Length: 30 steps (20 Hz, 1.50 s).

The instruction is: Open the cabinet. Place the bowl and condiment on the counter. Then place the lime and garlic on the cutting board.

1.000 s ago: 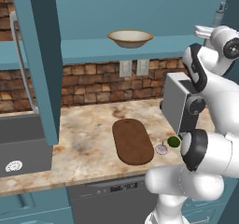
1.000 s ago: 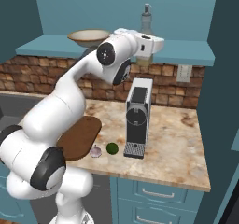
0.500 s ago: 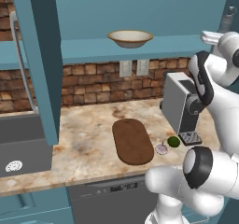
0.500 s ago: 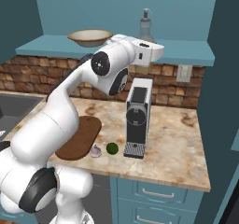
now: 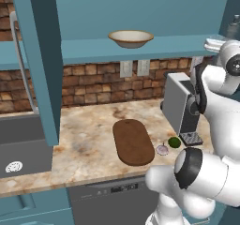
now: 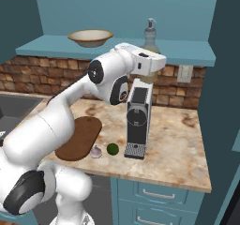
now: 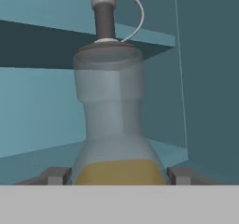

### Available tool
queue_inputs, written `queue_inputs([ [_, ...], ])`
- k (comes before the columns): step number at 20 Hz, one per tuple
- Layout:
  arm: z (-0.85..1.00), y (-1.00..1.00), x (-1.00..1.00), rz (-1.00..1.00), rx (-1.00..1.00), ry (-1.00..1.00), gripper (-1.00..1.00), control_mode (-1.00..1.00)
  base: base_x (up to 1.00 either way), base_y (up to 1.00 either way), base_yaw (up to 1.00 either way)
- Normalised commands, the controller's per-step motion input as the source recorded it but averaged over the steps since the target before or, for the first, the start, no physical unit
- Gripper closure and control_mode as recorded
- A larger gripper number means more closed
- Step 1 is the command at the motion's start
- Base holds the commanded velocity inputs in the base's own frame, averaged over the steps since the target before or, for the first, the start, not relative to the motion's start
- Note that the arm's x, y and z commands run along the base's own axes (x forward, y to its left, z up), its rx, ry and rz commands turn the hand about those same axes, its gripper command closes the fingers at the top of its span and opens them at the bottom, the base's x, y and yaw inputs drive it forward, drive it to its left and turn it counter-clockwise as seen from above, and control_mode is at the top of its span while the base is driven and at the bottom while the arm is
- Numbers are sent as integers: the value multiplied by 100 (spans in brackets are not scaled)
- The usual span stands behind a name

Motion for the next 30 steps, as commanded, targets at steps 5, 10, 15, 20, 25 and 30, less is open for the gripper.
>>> queue_inputs([
  [5, -19, 0, -3, -15, 0, 0, 100, -100, 0, 0, 0],
  [10, -15, -1, -18, -12, 0, -2, 100, -100, 0, 0, 0],
  [15, -16, -8, -26, -11, 0, -3, 100, -100, 0, 0, 0],
  [20, -19, -13, -29, -10, 1, 0, 100, -100, 0, 0, 0],
  [25, -14, -16, -34, -8, 5, -5, 100, -100, 0, 0, 0],
  [30, -6, -14, -45, -5, 2, -10, 100, -100, 0, 0, 0],
])
